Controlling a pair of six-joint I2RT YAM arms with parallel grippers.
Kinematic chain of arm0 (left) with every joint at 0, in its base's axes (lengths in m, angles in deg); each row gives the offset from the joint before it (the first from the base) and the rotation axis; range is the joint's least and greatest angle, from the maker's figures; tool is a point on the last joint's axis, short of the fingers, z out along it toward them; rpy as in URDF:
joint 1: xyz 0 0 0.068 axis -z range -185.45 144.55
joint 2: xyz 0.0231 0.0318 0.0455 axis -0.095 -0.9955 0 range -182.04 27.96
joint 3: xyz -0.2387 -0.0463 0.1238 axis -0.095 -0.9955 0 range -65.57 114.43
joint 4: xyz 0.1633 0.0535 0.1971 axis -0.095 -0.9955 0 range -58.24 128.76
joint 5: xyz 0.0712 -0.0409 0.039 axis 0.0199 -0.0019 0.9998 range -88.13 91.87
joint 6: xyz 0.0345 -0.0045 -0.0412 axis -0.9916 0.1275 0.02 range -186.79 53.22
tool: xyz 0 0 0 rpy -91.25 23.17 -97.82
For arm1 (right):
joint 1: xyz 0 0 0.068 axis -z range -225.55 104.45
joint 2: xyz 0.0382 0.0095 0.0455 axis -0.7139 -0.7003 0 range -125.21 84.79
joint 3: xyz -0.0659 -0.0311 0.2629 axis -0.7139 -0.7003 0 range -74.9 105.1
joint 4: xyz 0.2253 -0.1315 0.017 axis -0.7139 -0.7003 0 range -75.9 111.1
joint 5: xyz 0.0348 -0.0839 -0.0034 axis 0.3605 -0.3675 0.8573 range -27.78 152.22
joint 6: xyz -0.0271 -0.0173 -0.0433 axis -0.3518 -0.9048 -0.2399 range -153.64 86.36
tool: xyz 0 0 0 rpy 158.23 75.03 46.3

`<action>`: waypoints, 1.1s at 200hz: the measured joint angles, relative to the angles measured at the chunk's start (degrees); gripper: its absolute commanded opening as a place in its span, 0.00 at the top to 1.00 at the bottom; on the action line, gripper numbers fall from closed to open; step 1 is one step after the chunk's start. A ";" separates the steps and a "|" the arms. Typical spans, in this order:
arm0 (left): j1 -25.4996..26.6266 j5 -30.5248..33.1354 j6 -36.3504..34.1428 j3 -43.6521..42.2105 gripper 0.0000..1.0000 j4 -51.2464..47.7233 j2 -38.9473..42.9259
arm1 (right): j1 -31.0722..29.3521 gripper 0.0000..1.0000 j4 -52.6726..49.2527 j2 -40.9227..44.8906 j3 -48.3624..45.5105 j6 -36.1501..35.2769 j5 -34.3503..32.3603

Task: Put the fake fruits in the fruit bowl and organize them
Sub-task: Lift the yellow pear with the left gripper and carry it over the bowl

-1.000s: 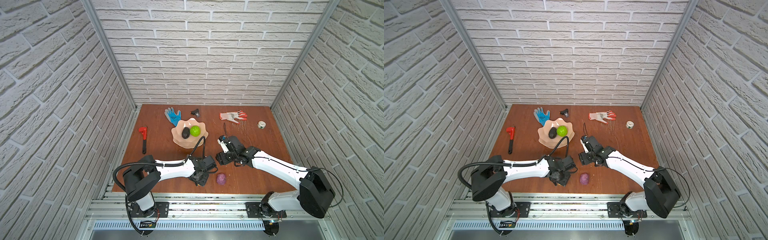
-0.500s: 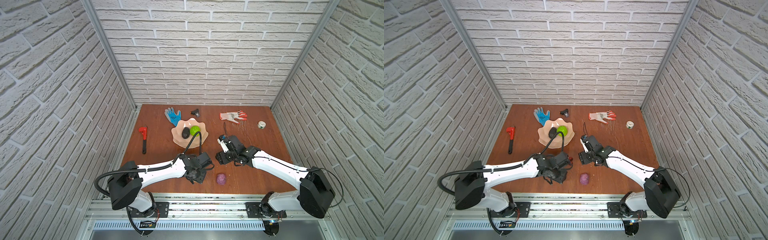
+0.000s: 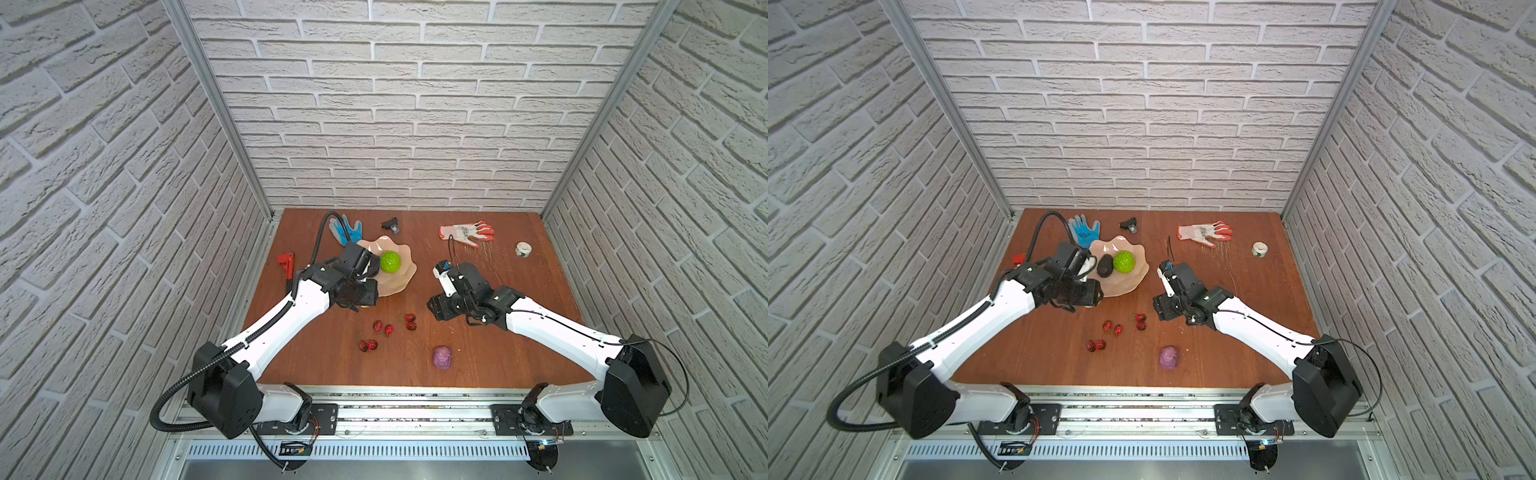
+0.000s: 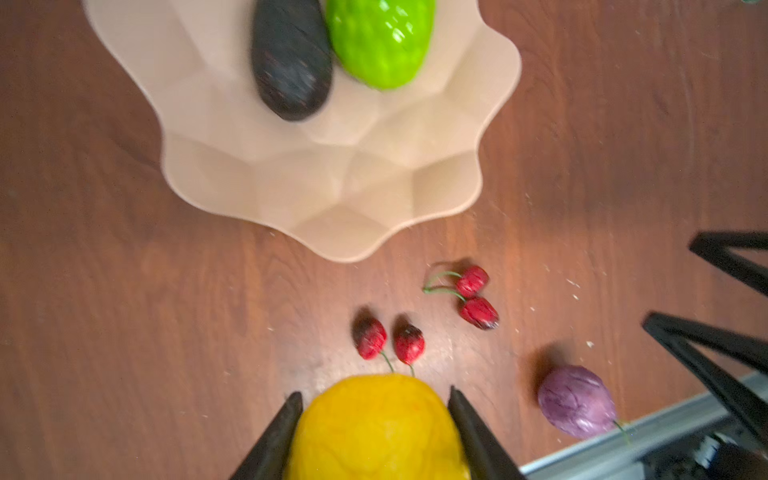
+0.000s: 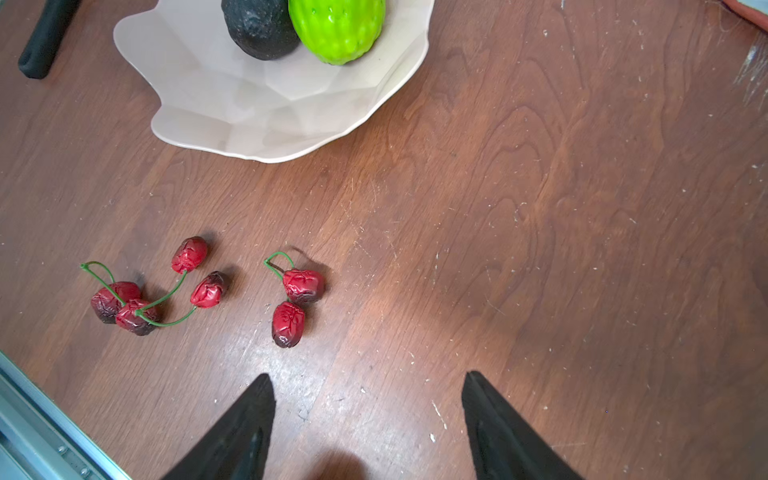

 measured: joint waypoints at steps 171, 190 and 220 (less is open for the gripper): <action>-5.49 1.11 -8.68 15.34 0.54 5.84 -29.16 | -0.07 0.26 5.14 1.11 -1.18 1.18 2.40; -5.60 1.53 -8.85 15.34 0.55 6.80 -29.92 | -0.07 0.26 5.16 1.11 -1.27 1.16 2.36; -5.86 2.23 -9.16 15.37 0.54 7.69 -31.58 | -0.07 0.26 5.11 1.14 -1.53 1.16 2.32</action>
